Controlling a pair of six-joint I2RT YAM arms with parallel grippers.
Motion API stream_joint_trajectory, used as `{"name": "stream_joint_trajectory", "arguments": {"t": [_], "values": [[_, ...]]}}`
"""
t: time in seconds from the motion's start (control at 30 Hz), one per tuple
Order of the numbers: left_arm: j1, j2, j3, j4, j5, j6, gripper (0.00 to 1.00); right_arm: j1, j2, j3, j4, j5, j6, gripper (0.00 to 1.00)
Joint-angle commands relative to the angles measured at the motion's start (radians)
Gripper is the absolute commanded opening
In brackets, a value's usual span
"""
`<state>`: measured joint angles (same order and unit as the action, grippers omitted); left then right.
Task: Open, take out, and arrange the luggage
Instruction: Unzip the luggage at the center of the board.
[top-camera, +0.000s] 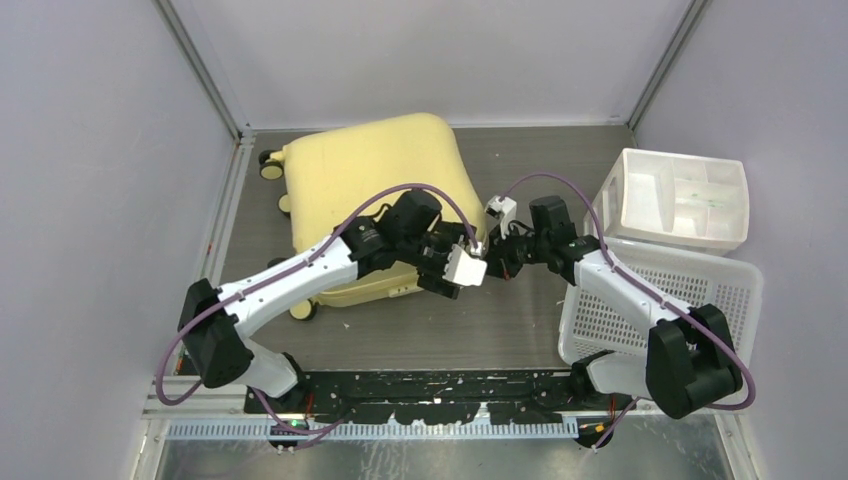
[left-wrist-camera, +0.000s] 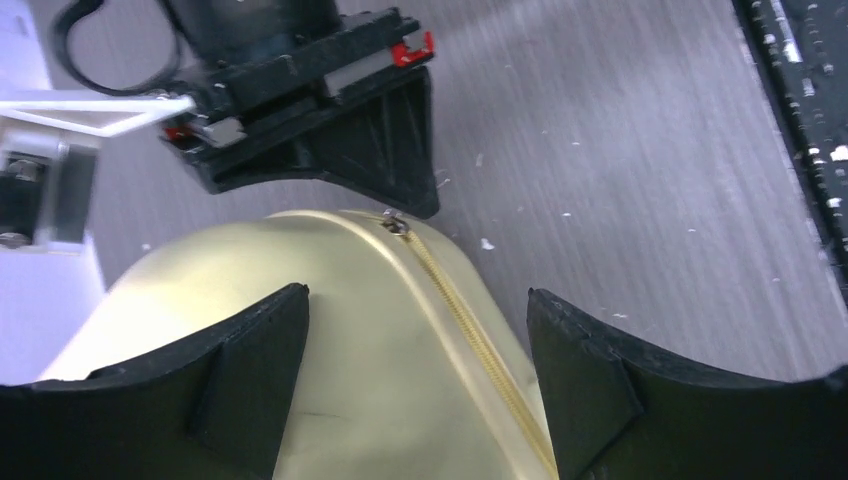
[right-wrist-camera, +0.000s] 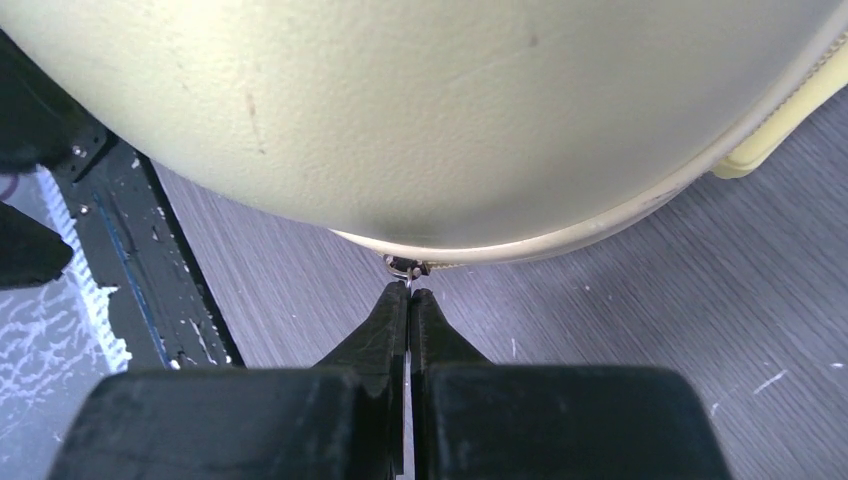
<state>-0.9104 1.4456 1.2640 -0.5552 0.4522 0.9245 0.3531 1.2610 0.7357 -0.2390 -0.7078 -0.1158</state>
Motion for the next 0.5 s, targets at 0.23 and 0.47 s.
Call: {"name": "stream_joint_trajectory", "arguments": {"t": [0.23, 0.47], "values": [[0.010, 0.007, -0.007, 0.002, -0.258, 0.098, 0.81, -0.029, -0.037, 0.116, -0.170, 0.124, -0.172, 0.01], [0.011, -0.036, -0.105, 0.033, -0.285, 0.088, 0.81, -0.036, 0.056, 0.170, -0.295, 0.047, -0.383, 0.01]]}}
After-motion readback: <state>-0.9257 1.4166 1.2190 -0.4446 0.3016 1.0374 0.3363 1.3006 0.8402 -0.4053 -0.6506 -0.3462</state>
